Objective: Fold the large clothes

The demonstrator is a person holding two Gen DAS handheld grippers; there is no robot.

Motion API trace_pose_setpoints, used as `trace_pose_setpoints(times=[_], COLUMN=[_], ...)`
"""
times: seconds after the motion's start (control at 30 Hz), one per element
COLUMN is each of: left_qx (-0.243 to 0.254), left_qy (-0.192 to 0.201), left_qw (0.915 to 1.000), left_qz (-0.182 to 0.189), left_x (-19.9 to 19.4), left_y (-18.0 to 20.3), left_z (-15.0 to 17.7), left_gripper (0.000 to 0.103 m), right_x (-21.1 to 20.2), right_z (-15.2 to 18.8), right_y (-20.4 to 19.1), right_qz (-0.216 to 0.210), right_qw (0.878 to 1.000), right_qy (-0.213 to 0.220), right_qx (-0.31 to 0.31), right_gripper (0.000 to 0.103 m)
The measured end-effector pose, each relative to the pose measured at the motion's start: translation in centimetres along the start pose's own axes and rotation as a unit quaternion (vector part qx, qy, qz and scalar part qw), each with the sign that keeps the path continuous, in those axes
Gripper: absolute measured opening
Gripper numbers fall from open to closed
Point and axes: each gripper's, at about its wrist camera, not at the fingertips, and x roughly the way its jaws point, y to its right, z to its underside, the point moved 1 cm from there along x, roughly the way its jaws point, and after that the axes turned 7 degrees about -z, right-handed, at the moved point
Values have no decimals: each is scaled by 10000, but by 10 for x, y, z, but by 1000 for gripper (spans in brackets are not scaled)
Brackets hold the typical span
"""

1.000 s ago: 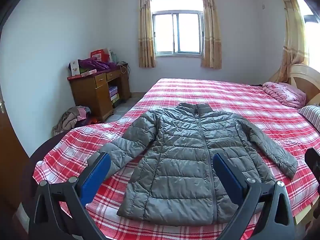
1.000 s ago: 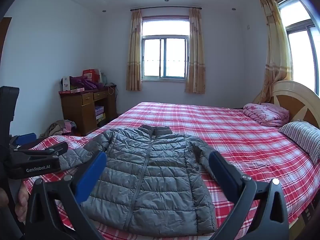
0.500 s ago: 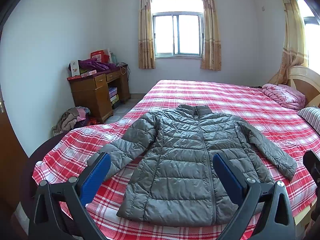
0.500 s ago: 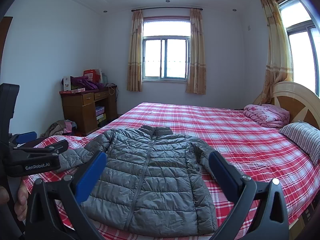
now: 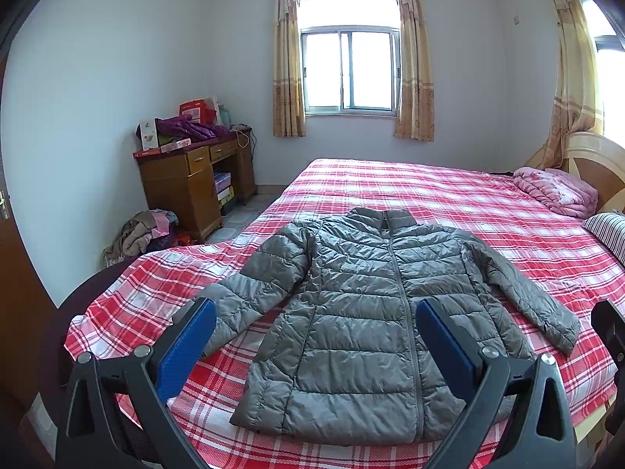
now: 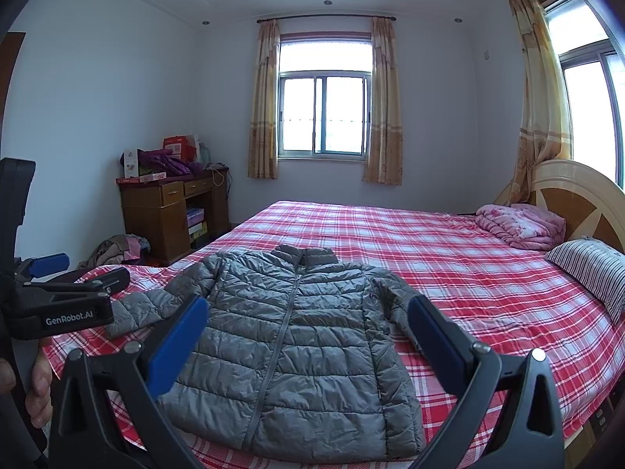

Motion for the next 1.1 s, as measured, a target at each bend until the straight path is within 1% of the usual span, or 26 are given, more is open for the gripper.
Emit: trace_pose_setpoints(times=[0.8, 1.1], left_qx=[-18, -94], left_qy=[13, 21], left_qw=[10000, 9999], left_qz=[-7, -50], left_x=[0, 3], left_y=[-3, -8], left_z=[-1, 0], left_gripper=[102, 102], right_x=[-2, 0], right_z=[-2, 0], right_y=[-1, 0], right_qz=[-32, -39], right_qw=[10000, 10000], right_qy=[-15, -2], right_qx=[11, 16], right_gripper=[103, 103])
